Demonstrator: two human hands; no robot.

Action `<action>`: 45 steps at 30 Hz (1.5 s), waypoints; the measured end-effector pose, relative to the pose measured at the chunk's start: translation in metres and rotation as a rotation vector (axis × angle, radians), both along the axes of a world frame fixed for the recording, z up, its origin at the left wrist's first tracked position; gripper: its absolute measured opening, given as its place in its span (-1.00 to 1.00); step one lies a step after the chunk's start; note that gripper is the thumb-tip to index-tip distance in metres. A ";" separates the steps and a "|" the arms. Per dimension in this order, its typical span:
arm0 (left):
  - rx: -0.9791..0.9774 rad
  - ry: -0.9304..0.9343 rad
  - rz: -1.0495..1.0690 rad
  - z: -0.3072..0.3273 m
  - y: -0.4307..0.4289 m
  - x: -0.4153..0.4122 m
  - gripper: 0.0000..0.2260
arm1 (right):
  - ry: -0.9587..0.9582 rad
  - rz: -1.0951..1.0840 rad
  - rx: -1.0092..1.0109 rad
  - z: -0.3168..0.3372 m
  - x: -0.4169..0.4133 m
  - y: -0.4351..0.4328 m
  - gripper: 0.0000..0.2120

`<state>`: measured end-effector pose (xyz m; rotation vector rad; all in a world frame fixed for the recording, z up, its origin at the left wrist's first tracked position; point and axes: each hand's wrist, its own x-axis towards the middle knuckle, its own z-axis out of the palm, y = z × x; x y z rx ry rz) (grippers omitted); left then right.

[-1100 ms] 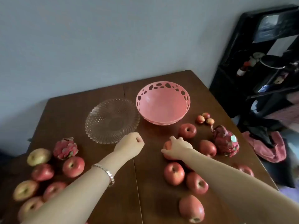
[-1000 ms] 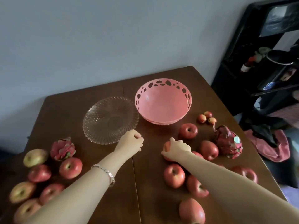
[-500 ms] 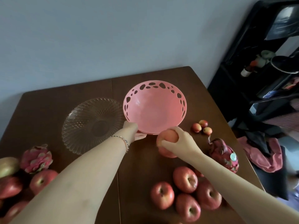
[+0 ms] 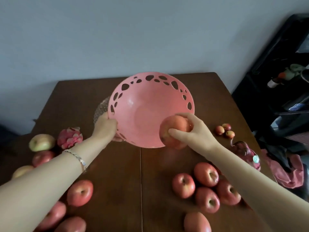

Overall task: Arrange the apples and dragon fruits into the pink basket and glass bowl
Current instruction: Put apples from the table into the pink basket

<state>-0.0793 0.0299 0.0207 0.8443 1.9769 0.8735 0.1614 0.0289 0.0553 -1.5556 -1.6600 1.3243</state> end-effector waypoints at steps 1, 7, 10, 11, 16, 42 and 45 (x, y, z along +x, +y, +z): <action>-0.023 0.041 0.011 0.000 -0.014 -0.012 -0.65 | 0.020 0.012 -0.053 0.000 -0.010 -0.006 -0.48; -0.098 0.152 -0.069 -0.022 -0.082 -0.057 -0.76 | 0.141 0.006 -0.456 -0.024 -0.058 -0.023 -0.55; -0.123 0.134 -0.144 -0.043 -0.106 -0.067 -0.71 | 0.178 -0.076 -0.624 -0.057 -0.085 -0.031 -0.74; -0.145 0.120 -0.169 -0.050 -0.112 -0.068 -0.69 | 0.198 -0.116 -0.675 -0.071 -0.093 -0.033 -0.72; -0.253 0.097 -0.220 -0.073 -0.132 -0.066 -0.70 | 0.226 -0.256 -0.796 -0.132 -0.120 -0.047 -0.39; -0.298 0.705 -0.783 -0.112 -0.098 0.006 -0.41 | -0.700 0.277 -0.099 -0.093 -0.001 -0.036 -0.40; -0.281 0.692 -0.758 -0.112 -0.099 0.009 -0.42 | -0.929 0.644 -0.280 -0.107 0.015 -0.050 -0.21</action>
